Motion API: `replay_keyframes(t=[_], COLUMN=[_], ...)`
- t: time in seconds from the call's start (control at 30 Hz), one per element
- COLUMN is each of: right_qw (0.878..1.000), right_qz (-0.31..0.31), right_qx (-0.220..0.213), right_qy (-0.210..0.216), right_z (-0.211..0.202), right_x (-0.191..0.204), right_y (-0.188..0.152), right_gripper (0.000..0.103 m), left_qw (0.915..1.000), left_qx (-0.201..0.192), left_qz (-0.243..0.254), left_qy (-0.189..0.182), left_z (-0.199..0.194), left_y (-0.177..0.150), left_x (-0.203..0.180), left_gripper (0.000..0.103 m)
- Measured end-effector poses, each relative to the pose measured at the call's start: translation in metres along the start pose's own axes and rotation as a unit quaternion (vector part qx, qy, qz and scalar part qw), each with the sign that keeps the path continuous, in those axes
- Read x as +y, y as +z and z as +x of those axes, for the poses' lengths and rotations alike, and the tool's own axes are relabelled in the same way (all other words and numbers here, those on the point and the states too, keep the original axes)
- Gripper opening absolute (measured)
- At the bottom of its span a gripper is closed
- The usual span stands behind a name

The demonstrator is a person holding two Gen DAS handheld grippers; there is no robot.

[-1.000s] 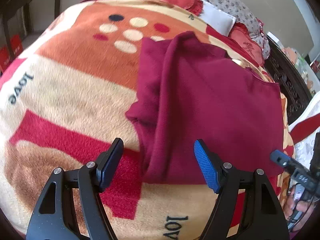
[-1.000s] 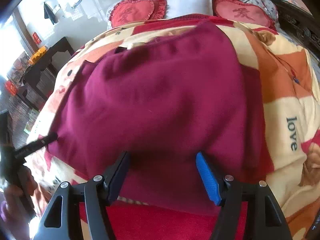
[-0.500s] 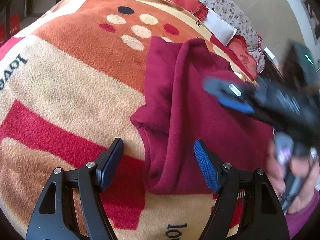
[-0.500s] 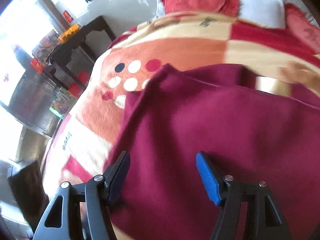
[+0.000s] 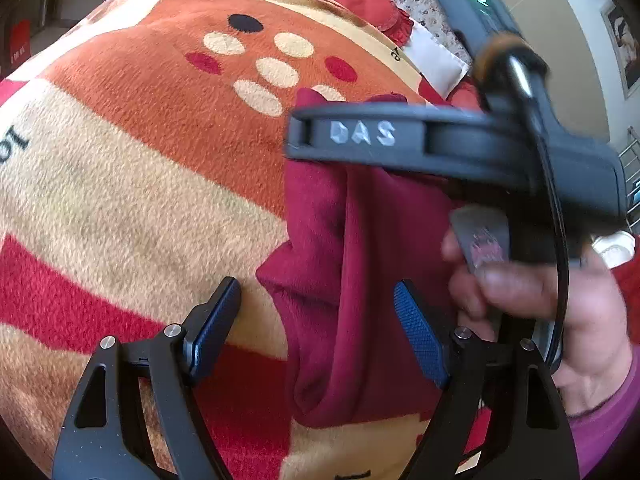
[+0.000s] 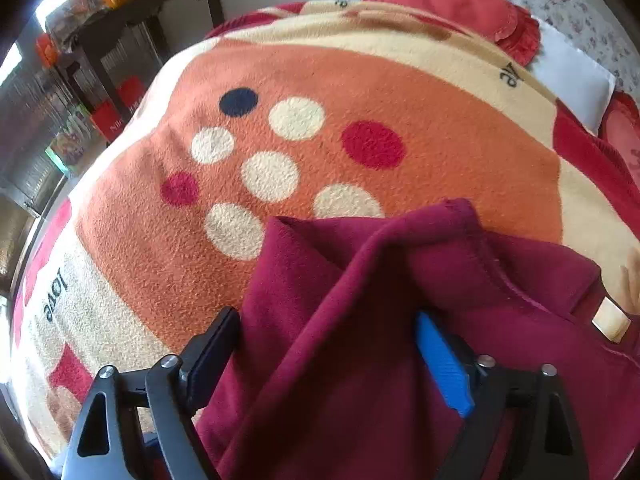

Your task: Fold small clothes

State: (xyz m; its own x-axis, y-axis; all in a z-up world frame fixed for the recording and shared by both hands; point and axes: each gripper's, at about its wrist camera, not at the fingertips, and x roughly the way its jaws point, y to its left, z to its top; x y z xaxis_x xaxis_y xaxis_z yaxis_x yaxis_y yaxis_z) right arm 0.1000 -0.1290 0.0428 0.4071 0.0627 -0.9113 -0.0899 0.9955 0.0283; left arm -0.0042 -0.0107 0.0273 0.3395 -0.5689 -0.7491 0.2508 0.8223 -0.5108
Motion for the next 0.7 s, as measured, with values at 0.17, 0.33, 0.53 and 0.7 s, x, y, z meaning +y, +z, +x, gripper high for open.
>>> replay_keyframes(t=[0.17, 0.33, 0.53, 0.7], right_qw=[0.996, 0.979, 0.971, 0.976], right_qz=[0.045, 0.111, 0.133, 0.109], right_qx=[-0.024, -0.027, -0.043, -0.028], right_qy=[0.079, 0.168, 0.197, 0.186], right_z=[-0.023, -0.033, -0.056, -0.066], right_x=[-0.038, -0.075, -0.091, -0.081], right_y=[-0.018, -0.034, -0.031, -0.013], right_gripper=[0.046, 0.043, 0.06, 0.077], left_qw=[1.0, 0.9991, 0.9961, 0.9939], left_qx=[-0.005, -0.005, -0.028, -0.032], left_qz=[-0.001, -0.001, 0.064, 0.092], left_qy=[-0.002, -0.042, -0.053, -0.051], left_z=[0.005, 0.011, -0.009, -0.012], left_y=[0.013, 0.018, 0.016, 0.014], left_x=[-0.006, -0.014, -0.044, -0.062], left_gripper=[0.079, 0.052, 0.043, 0.043])
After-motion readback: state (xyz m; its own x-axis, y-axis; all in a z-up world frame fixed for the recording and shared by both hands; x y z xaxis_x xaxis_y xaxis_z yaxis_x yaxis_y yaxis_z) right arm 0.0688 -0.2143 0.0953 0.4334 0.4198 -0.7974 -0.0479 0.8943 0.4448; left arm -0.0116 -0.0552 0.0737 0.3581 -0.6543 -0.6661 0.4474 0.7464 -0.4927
